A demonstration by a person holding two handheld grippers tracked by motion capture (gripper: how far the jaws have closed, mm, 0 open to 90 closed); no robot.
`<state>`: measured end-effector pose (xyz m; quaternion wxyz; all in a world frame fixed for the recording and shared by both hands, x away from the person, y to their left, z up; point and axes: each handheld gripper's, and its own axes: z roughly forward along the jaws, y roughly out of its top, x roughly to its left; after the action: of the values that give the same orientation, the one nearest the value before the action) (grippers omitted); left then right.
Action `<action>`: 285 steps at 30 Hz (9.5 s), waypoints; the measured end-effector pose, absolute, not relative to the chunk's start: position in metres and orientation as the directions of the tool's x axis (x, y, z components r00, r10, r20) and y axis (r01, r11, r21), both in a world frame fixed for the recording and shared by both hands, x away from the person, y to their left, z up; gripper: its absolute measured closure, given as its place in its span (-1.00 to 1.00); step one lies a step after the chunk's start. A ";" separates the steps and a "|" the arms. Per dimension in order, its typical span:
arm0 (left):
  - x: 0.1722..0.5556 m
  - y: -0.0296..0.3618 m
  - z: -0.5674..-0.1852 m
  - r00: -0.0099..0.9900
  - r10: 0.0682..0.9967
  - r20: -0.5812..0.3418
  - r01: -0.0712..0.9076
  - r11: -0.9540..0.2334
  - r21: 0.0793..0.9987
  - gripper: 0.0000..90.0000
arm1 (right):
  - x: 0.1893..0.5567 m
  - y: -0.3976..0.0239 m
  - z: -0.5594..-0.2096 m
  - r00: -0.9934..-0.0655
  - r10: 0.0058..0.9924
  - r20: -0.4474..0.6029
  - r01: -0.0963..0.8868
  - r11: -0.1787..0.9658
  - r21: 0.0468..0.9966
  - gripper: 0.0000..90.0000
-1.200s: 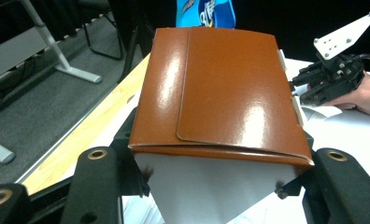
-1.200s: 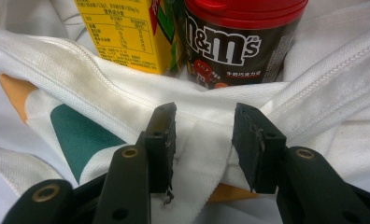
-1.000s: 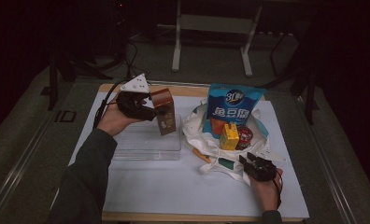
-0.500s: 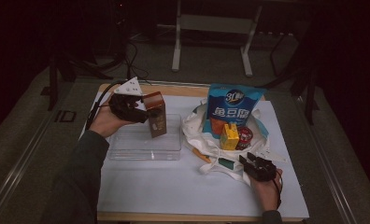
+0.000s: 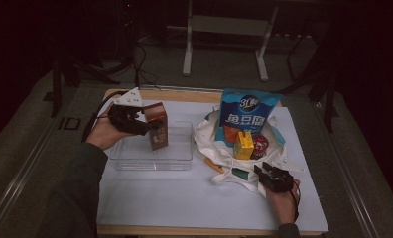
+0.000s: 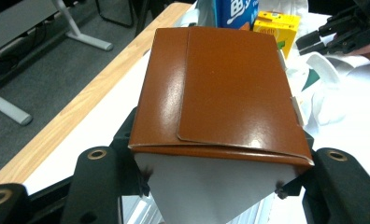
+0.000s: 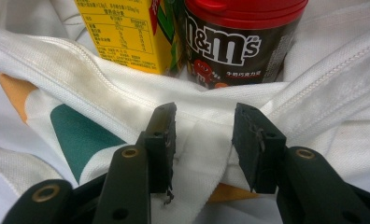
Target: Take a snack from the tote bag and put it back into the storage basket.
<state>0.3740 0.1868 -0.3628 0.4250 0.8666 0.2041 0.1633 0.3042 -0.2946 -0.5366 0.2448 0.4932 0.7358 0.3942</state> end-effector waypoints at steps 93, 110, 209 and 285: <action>0.387 0.120 -0.414 0.952 0.307 0.013 0.241 -0.770 0.590 -0.20 | 0.304 -0.295 -0.537 -0.393 0.919 0.031 0.534 0.201 0.821 0.31; 0.389 0.105 -0.434 0.951 0.306 -0.039 0.283 -0.812 0.510 -0.29 | 0.304 -0.295 -0.537 -0.393 0.919 0.031 0.534 0.201 0.821 0.31; 0.388 0.024 -0.404 0.925 0.375 0.056 0.190 -0.587 0.787 -0.26 | 0.304 -0.294 -0.537 -0.391 0.920 0.020 0.531 0.207 0.822 0.30; 0.420 -0.071 -0.440 0.958 0.286 0.008 0.203 -0.700 0.685 -0.66 | 0.304 -0.295 -0.537 -0.393 0.919 0.029 0.531 0.201 0.823 0.29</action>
<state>0.4198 -0.0713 -0.4399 0.3640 0.9201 0.1327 0.0570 0.3042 -0.2951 -0.5366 0.2454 0.4934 0.7349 0.3952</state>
